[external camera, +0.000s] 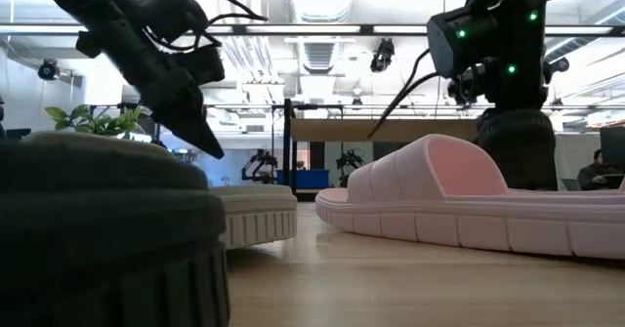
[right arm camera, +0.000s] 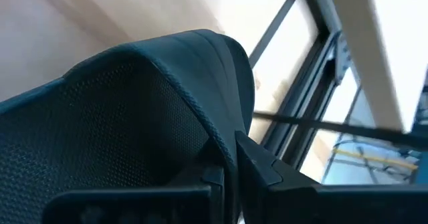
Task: Pick and place slides into the shelf
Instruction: Move the top black slipper under the shelf
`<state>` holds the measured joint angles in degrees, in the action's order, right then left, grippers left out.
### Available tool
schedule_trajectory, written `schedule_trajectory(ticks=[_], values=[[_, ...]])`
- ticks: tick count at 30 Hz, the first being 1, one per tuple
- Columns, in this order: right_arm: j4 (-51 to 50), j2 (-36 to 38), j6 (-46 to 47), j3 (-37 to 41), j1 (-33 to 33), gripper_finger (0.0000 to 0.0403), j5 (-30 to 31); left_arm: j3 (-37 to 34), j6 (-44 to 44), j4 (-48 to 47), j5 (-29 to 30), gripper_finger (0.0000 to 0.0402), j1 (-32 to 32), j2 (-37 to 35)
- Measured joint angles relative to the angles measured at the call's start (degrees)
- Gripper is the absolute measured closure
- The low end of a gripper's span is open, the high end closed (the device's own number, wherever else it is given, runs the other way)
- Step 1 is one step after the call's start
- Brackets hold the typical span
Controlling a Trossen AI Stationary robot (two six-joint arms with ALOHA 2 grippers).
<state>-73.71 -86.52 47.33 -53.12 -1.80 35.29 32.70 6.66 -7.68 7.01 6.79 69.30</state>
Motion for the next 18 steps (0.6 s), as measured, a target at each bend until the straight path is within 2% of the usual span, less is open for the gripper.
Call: schedule_trajectory(ticks=[3, 11, 18], values=[[0.7, -0.1, -0.6, 0.0, -0.1, 0.039, 2.9, 0.3, 0.0, 0.5, 0.2, 0.0228, 0.0, 0.0], [7.6, -0.1, -10.6, 1.1, -0.2, 0.039, 3.2, 0.2, -1.0, 5.8, 0.4, 0.0228, 0.0, 0.0], [8.3, -0.1, -8.4, 4.8, -0.5, 0.038, 2.1, 0.2, -1.5, 6.7, 0.5, 0.0228, 0.0, 0.0]])
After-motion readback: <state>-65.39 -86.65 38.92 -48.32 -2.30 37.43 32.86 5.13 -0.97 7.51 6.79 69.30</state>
